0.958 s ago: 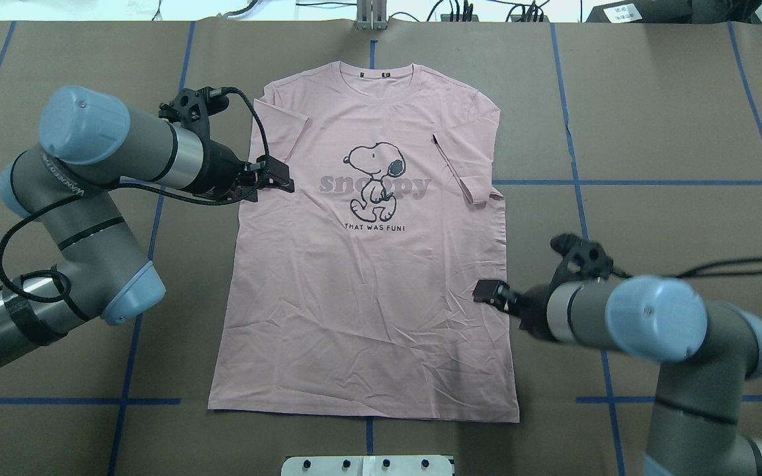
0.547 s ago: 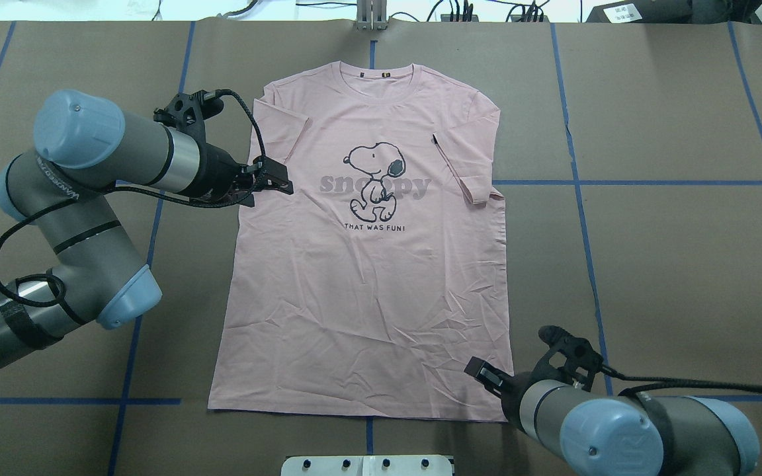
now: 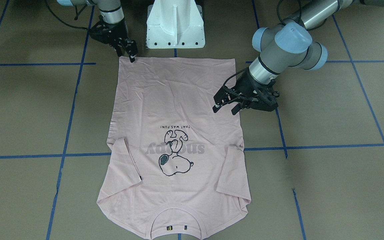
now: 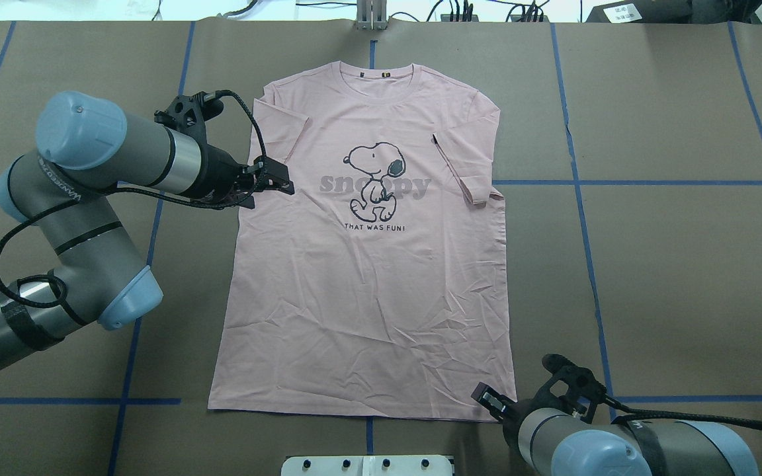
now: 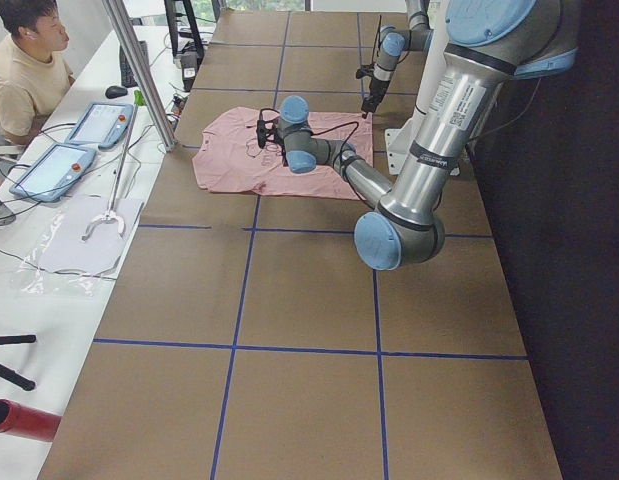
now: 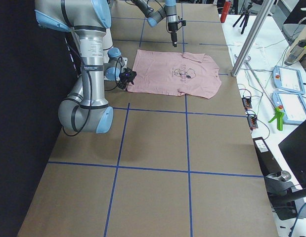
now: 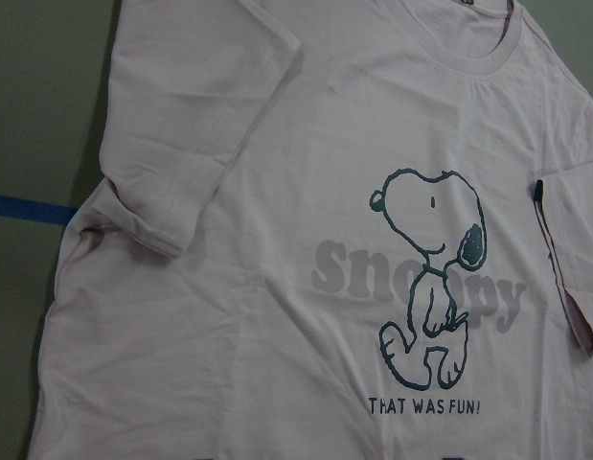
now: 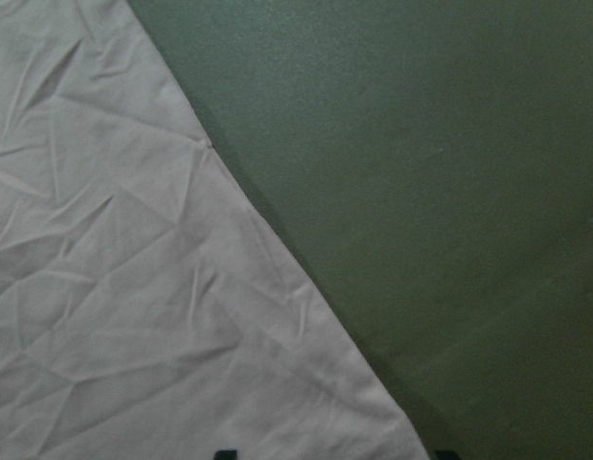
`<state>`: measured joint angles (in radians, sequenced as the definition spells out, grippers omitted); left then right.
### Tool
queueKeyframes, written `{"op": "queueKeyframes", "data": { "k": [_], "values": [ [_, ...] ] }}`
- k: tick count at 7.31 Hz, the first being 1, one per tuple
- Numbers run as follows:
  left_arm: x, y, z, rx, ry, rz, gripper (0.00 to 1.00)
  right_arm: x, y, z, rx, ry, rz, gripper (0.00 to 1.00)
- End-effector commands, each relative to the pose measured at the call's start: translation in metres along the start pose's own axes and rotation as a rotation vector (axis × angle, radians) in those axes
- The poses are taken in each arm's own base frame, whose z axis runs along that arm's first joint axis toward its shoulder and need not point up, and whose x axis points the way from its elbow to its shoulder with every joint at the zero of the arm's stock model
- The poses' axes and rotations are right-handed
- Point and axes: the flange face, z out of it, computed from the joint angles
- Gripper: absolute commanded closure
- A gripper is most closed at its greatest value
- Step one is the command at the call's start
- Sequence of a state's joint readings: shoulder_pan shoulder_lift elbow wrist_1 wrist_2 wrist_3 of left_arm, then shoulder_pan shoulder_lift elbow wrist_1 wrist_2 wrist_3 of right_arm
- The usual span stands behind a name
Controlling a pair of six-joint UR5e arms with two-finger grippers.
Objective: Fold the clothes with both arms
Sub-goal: 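Move the right gripper to the hem corner while the left holds the shirt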
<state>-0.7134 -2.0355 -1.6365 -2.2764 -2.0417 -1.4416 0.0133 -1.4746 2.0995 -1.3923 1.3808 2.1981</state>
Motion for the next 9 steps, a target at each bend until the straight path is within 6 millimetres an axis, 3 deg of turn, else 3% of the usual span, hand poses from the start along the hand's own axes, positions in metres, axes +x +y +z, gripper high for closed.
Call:
{"op": "queueKeyframes", "data": {
  "k": [1, 4, 5, 6, 8, 9],
  "values": [
    [0.000, 0.001, 0.001, -0.002, -0.001, -0.003, 0.15, 0.005, 0.001, -0.006, 0.009, 0.052, -0.008, 0.27],
    [-0.002, 0.000, 0.002, -0.002, -0.004, -0.003, 0.14, 0.007, 0.006, 0.003, 0.012, 0.067, -0.016, 0.31],
    [-0.002, 0.000, 0.002, -0.002, -0.005, -0.004, 0.14, 0.007, 0.006, 0.002, 0.009, 0.068, -0.016, 0.39],
    [-0.003, 0.000, 0.003, -0.002, -0.006, -0.005, 0.14, 0.009, 0.005, 0.004, 0.003, 0.080, -0.016, 0.52],
    [-0.003, 0.000, 0.003, -0.002, -0.006, -0.005, 0.14, 0.010, 0.004, 0.004, 0.001, 0.084, -0.015, 1.00],
    [-0.003, 0.000, 0.003, -0.002, -0.006, -0.005, 0.14, 0.009, 0.004, 0.000, -0.015, 0.087, -0.011, 1.00]
  ]
}}
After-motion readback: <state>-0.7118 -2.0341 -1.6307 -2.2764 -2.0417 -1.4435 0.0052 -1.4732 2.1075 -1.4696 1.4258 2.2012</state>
